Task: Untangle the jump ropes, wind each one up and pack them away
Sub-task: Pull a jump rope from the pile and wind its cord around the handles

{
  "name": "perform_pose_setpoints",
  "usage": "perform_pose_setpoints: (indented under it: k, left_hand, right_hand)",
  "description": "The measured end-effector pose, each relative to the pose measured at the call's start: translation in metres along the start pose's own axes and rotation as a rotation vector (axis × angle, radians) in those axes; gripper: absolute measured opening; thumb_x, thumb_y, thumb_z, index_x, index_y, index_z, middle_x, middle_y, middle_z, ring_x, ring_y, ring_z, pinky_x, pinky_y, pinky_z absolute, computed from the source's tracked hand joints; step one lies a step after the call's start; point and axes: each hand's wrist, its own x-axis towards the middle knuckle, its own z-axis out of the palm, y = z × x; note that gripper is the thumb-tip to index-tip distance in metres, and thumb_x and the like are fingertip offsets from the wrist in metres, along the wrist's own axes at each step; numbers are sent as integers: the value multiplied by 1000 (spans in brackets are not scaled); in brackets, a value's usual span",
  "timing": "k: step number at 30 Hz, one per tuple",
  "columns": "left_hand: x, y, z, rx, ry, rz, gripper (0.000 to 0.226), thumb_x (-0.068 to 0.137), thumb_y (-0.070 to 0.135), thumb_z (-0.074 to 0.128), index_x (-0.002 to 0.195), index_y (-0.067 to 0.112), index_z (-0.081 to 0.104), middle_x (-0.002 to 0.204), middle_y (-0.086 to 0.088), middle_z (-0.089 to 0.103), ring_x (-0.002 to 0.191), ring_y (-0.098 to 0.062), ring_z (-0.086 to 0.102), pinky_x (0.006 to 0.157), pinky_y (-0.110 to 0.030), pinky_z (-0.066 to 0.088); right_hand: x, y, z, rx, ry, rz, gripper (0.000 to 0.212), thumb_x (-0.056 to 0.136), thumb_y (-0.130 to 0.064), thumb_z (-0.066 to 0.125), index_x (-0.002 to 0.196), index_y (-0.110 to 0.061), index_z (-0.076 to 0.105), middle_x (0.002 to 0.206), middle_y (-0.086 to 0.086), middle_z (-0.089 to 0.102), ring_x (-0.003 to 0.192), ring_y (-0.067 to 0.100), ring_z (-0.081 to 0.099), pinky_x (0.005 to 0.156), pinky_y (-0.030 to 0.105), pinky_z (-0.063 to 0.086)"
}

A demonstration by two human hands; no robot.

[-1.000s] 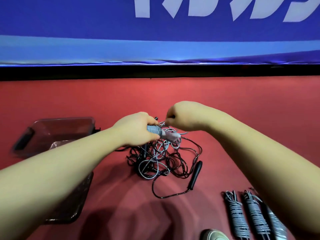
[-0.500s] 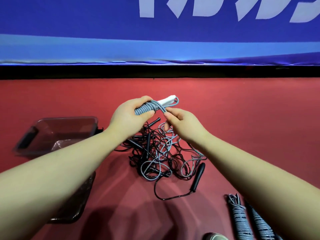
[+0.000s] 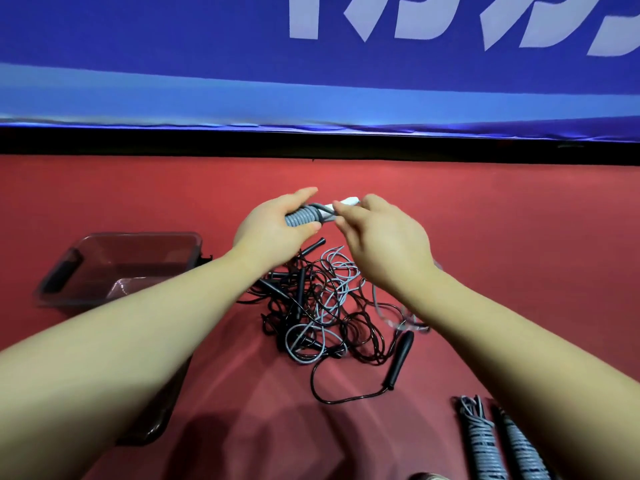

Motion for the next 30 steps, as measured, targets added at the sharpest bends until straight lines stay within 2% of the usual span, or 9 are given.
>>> perform_pose_setpoints:
  k: [3, 7, 10, 13, 15, 17, 22, 25, 30]
  left_hand:
    - [-2, 1, -3, -107, -7, -20, 40, 85, 22, 66, 122, 37, 61, 102, 8, 66, 84, -11, 57, 76, -26, 44]
    - [-6, 10, -2, -401, 18, -54, 37, 87, 11, 64, 114, 34, 62, 80, 9, 61, 58, -1, 52, 54, -12, 40]
    - [-6, 12, -2, -543, 21, -90, 36, 86, 7, 65, 112, 32, 63, 82, 2, 63, 58, -8, 53, 49, -12, 40]
    - [-6, 13, -1, -560, 3, -91, 36, 84, 6, 66, 112, 29, 64, 85, 1, 64, 58, -8, 54, 49, -12, 41]
    - [-5, 14, 1, -575, -3, -96, 35, 85, 6, 66, 112, 29, 63, 82, 1, 64, 57, -8, 53, 49, -14, 41]
    - [-5, 16, 3, -606, -12, -115, 36, 86, 6, 64, 115, 26, 62, 78, -1, 63, 57, -10, 52, 47, -16, 42]
    - [-7, 22, 3, -681, 1, -152, 43, 87, 6, 63, 124, 28, 58, 89, 6, 61, 59, -15, 53, 44, -19, 40]
    - [-9, 23, -1, -713, -35, -164, 35, 87, 7, 62, 114, 30, 63, 94, 2, 64, 59, -17, 54, 41, -19, 37]
    - [-9, 22, -3, -722, -51, -189, 29, 87, 8, 62, 103, 32, 66, 85, -2, 66, 59, -18, 54, 41, -18, 37]
  right_hand:
    - [7, 6, 0, 486, -287, 285, 29, 100, -32, 38, 100, -26, 67, 74, -3, 49, 73, 19, 50, 57, 27, 32]
    - [14, 15, 7, 1072, -309, 591, 14, 93, -20, 56, 90, -21, 70, 66, -9, 53, 53, 4, 38, 51, 17, 29]
    - [16, 15, 10, 1220, -330, 595, 13, 89, -12, 61, 84, -20, 69, 57, -15, 59, 54, 4, 43, 55, 19, 31]
    - [13, 14, 9, 1146, -292, 506, 12, 91, -10, 58, 82, -16, 64, 66, -5, 57, 58, 2, 49, 54, 15, 38]
    - [9, 14, 8, 915, -170, 380, 10, 92, -12, 55, 88, -17, 63, 68, -8, 57, 50, -4, 50, 52, 10, 37]
    - [6, 12, 11, 836, -64, 301, 11, 93, -13, 53, 91, -19, 62, 66, -13, 55, 51, -6, 51, 55, 7, 37]
    - [2, 7, 18, 964, -8, 326, 14, 94, -10, 51, 95, -15, 64, 62, -12, 54, 50, -1, 47, 55, 11, 37]
    - [-2, 6, 16, 1018, -20, 309, 16, 93, -10, 52, 92, -21, 63, 63, -15, 58, 50, 0, 45, 55, 13, 37]
    - [11, 14, -6, 617, -7, 190, 14, 91, -16, 57, 90, -26, 66, 68, -19, 61, 60, -5, 51, 63, 23, 37]
